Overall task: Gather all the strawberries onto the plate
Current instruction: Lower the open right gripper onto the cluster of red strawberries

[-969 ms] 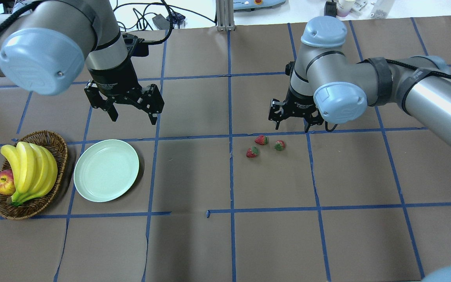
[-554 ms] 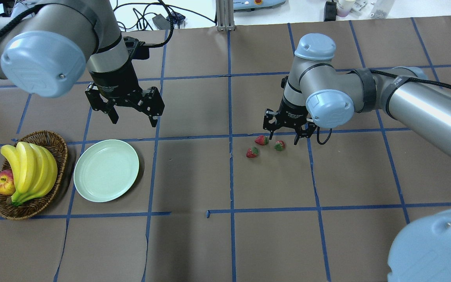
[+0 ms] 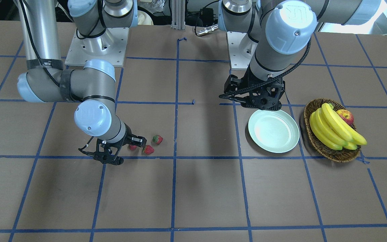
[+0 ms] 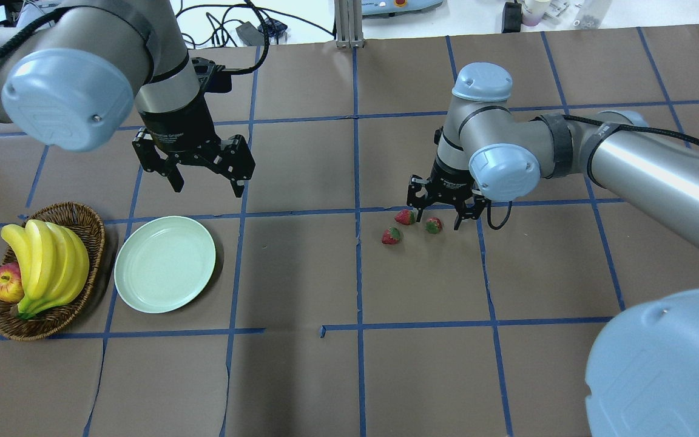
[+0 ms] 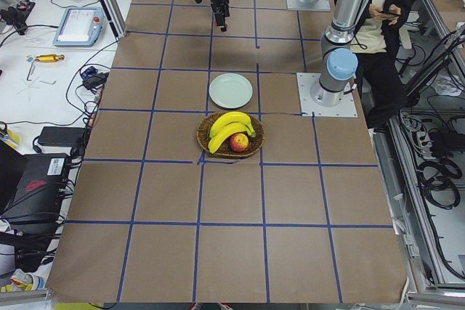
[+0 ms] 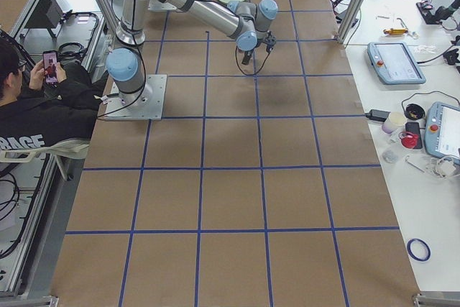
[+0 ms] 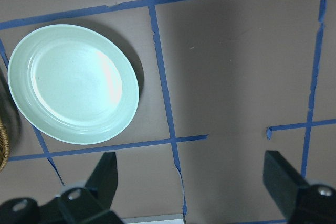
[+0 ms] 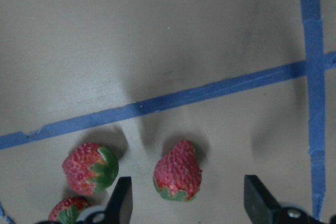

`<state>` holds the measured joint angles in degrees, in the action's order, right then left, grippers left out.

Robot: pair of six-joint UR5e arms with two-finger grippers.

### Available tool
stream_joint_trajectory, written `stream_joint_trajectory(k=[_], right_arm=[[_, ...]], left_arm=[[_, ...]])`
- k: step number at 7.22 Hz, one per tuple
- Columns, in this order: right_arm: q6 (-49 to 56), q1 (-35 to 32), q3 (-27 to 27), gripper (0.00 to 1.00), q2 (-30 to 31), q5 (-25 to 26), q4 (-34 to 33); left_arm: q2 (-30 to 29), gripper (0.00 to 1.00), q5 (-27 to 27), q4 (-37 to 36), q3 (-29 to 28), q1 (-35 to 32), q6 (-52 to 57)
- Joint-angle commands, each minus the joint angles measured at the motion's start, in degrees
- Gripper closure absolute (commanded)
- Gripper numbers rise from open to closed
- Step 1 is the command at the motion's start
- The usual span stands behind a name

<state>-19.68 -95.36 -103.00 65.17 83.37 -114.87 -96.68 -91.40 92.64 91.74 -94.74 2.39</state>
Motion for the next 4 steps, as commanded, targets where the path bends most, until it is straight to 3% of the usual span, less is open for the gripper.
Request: stream_joint_trajectory(k=[1, 3, 4], right_arm=[[0.1, 0.0, 0.0, 0.3, -0.8, 0.2, 0.0], [0.5, 0.0, -0.1, 0.5, -1.0, 0.1, 0.2], [0.3, 0.0, 0.0, 0.7, -1.2, 0.0, 0.2]], left_arm=[[0.0, 0.0, 0.0, 0.0, -0.1, 0.0, 0.1], [0.0, 0.0, -0.1, 0.0, -0.1, 0.0, 0.1], [0.1, 0.0, -0.1, 0.0, -0.1, 0.0, 0.1]])
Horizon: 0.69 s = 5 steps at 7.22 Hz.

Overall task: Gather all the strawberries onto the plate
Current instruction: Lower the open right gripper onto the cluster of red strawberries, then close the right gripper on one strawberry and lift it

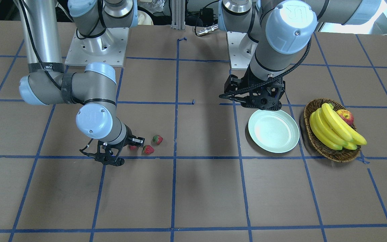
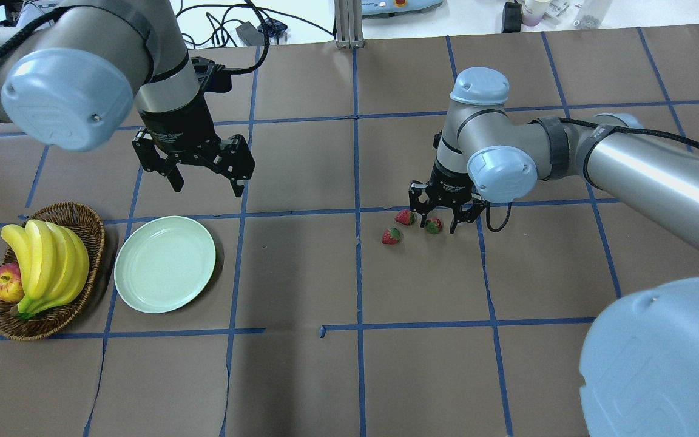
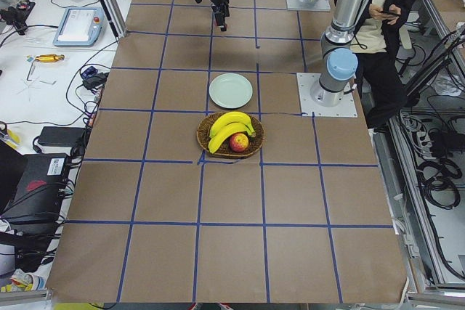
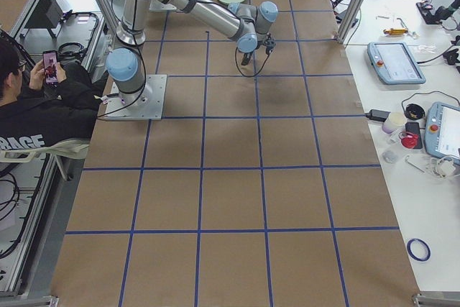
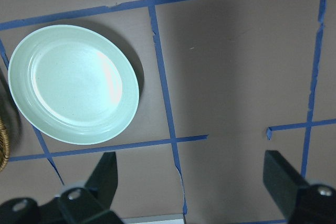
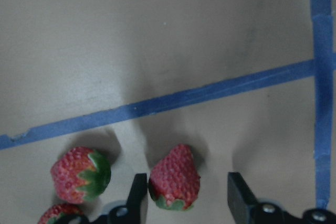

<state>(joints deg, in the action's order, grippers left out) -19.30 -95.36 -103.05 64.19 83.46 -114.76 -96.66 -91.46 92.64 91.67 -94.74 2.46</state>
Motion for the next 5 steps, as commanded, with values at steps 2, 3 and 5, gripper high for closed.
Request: stream_joint_trajectory(k=[2, 3, 5], right_arm=[[0.1, 0.0, 0.7, 1.0, 0.3, 0.6, 0.4], [0.6, 0.0, 1.3, 1.0, 0.8, 2.6, 1.1], [1.7, -0.2, 8.0, 1.0, 6.1, 4.6, 9.8]], left_arm=[[0.2, 0.0, 0.0, 0.0, -0.1, 0.1, 0.1], [0.2, 0.0, 0.0, 0.0, -0.4, 0.1, 0.1], [0.6, 0.0, -0.3, 0.0, -0.8, 0.3, 0.2]])
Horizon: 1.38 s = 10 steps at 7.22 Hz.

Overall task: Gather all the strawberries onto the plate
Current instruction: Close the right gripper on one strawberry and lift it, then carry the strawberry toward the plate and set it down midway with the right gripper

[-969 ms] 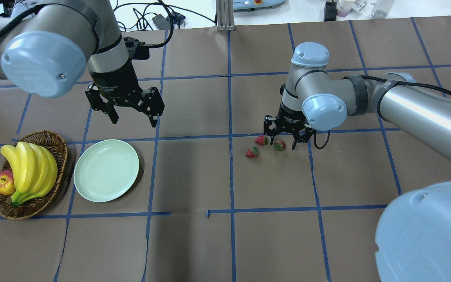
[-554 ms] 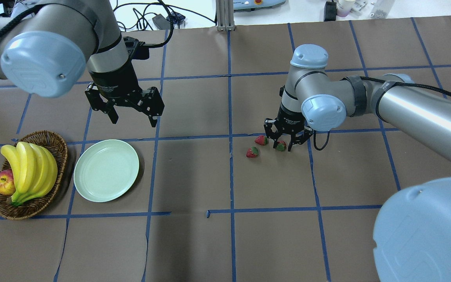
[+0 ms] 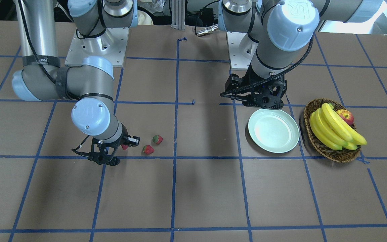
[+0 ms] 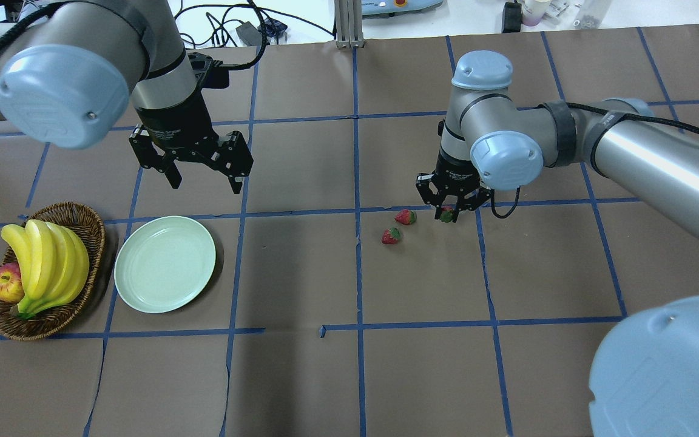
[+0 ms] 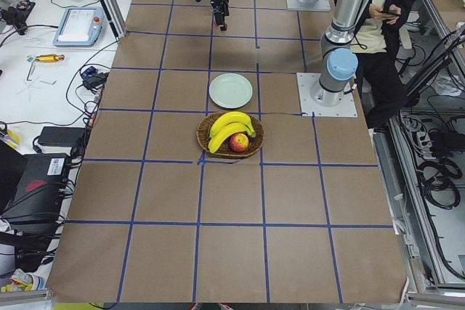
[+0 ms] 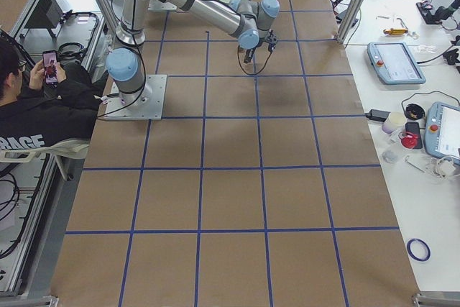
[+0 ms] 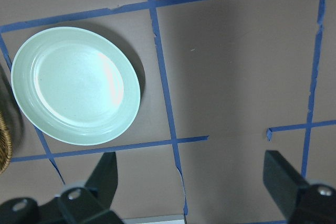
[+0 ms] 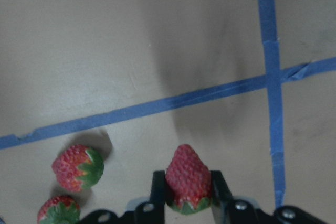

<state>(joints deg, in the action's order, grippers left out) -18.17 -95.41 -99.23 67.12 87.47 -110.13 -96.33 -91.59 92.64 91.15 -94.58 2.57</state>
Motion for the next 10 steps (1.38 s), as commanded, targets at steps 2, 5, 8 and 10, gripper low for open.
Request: stream_joint_trajectory(k=[2, 5, 8, 10], right_arm=[[0.1, -4.8, 10.4, 1.0, 3.2, -1.2, 8.6], [-1.7, -11.4, 10.9, 1.0, 2.1, -3.3, 7.0], [-4.7, -17.1, 10.6, 1.0, -2.6, -7.7, 1.9], [-4.5, -18.8, 10.4, 1.0, -6.5, -7.8, -0.1]], left_arm=[[1.3, 0.0, -0.2, 0.0, -0.4, 3.8, 0.6], [0.9, 0.0, 0.0, -0.3, 0.4, 12.3, 7.6], [-0.6, 0.0, 0.2, -3.6, 3.1, 12.6, 6.5], [-1.1, 0.0, 0.6, -5.0, 3.8, 12.6, 6.6]])
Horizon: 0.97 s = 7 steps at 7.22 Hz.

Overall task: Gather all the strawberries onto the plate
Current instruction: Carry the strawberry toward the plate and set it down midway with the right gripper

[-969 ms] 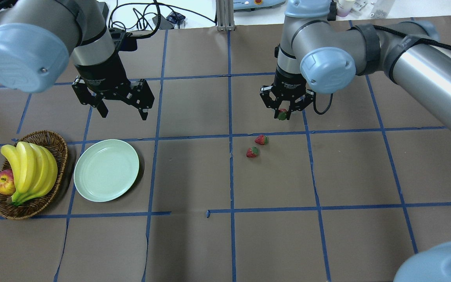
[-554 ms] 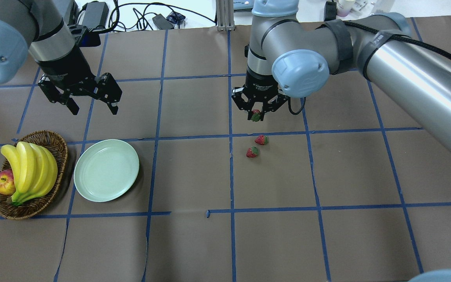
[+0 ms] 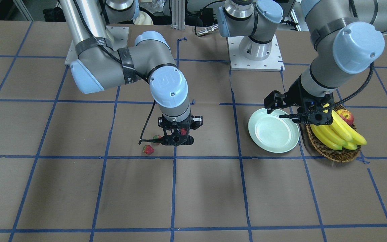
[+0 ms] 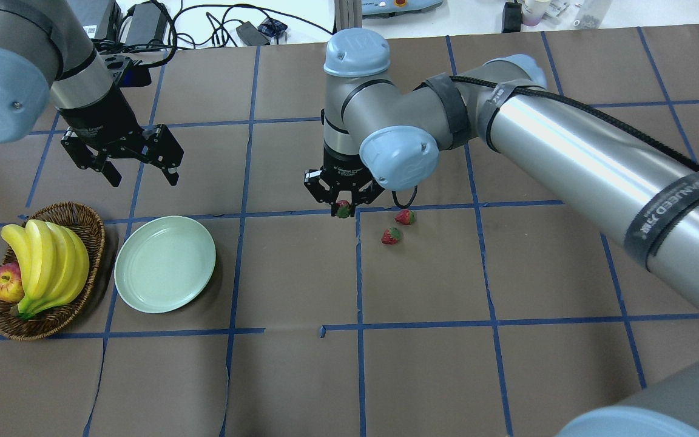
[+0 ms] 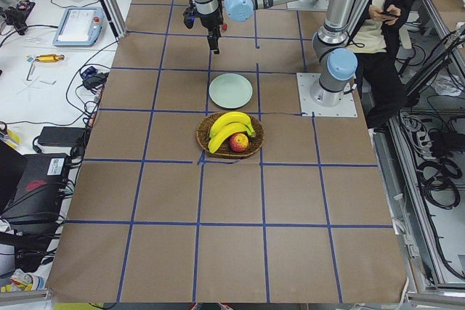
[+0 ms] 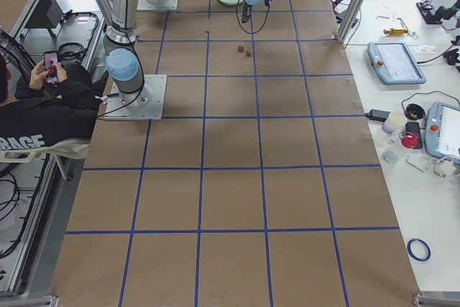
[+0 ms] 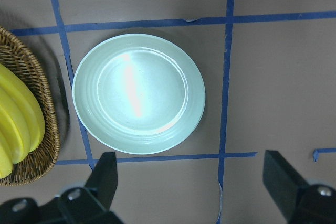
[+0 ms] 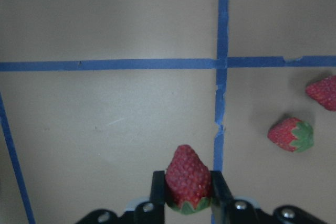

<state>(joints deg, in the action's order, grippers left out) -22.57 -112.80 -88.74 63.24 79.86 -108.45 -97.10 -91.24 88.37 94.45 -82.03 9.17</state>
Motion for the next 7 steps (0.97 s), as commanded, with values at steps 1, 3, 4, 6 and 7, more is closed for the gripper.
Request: stream_joint_trajectory(k=[1, 3, 4, 6, 7], right_arm=[[0.0, -2.2, -0.2, 1.0, -4.7, -2.1, -2.9], [0.3, -2.3, -0.3, 0.8, -6.2, -2.6, -3.3], [0.5, -2.3, -0.4, 0.74, -7.1, -2.7, -3.3], [1.5, -2.4, -0.9, 0.0, -7.0, -2.7, -3.3], [1.3, -2.6, -0.8, 0.0, -6.6, -2.8, -3.1]], left_arm=[[-0.5, 0.0, 0.4, -0.7, 0.6, 0.0, -0.1], [-1.0, 0.0, 0.4, -0.7, 0.6, -0.1, -0.1], [-1.0, 0.0, 0.4, -0.7, 0.6, -0.1, -0.1], [-1.0, 0.0, 0.4, -0.7, 0.6, -0.1, 0.0], [-1.0, 0.0, 0.4, -0.7, 0.6, -0.1, 0.0]])
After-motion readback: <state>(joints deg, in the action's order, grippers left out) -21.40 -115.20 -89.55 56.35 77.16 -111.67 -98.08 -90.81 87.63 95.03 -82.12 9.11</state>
